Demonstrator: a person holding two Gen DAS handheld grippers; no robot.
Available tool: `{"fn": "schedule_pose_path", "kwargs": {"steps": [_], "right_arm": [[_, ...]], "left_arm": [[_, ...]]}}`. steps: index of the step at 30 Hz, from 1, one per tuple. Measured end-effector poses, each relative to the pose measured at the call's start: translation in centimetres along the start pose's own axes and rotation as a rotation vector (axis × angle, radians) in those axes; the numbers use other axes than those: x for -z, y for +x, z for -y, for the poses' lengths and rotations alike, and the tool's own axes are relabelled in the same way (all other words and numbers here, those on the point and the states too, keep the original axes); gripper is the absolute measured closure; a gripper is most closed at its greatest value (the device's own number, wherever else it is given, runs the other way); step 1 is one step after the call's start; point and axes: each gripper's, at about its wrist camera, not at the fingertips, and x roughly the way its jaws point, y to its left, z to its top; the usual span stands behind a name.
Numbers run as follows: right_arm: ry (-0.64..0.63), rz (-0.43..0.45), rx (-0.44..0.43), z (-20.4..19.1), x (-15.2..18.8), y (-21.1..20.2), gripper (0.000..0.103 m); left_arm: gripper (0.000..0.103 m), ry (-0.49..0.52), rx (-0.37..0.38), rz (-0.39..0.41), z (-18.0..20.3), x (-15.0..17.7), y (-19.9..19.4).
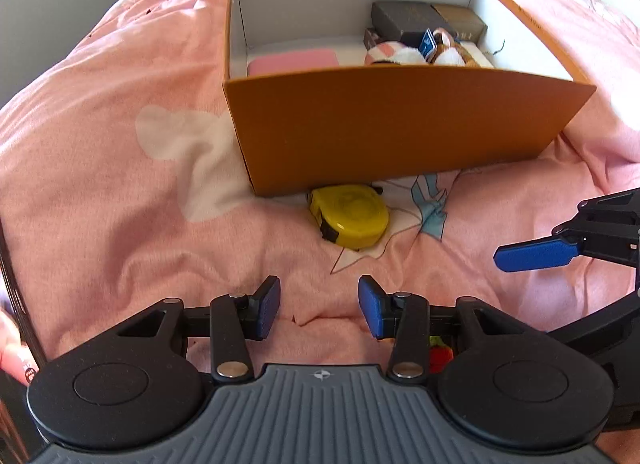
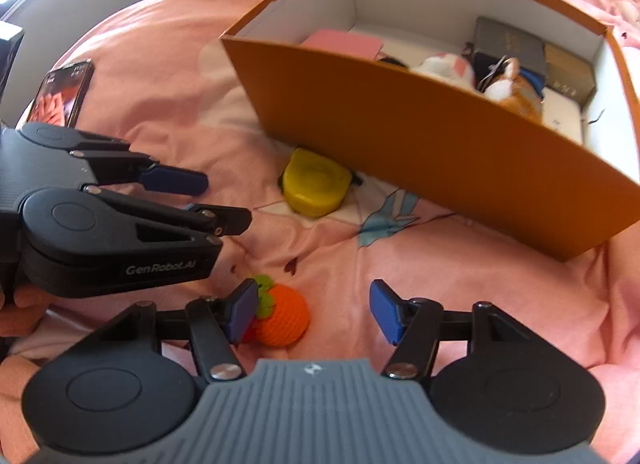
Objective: Organize objects
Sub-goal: 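Withdraw both grippers from the box toward the tape measure and crocheted fruit, then grasp the yellow tape measure with the left gripper while the right grasps the orange crocheted fruit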
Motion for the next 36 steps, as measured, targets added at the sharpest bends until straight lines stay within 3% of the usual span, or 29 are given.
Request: {"fn": "schedule_pose_path", "kwargs": {"steps": [13,15,19,22,29,36], "right_arm": [[0.011,-0.114,-0.119,-0.9,0.5,3.5,0.041],[0.024,-0.128,-0.145,-0.8,0.7,3.9,0.049],[0.044,-0.114,-0.154,-0.5,0.9,3.6,0.051],[0.05,-0.092,-0.123,-0.4,1.0,3.0,0.052],[0.083,0.013,0.05,1.6,0.0,0.7,0.052],[0.121,0.055,0.105,4.4,-1.5,0.9,0.052]], "left_arm": [[0.05,0.035,-0.027,-0.032,0.6,0.6,0.9],[0.05,0.033,-0.027,-0.032,0.7,0.8,0.9],[0.05,0.03,-0.026,-0.026,0.8,1.1,0.9],[0.049,0.018,-0.011,-0.005,0.8,1.1,0.7],[0.05,-0.011,0.024,0.075,0.5,-0.5,0.4],[0.049,0.04,0.063,0.087,1.0,-1.9,1.8]]}}
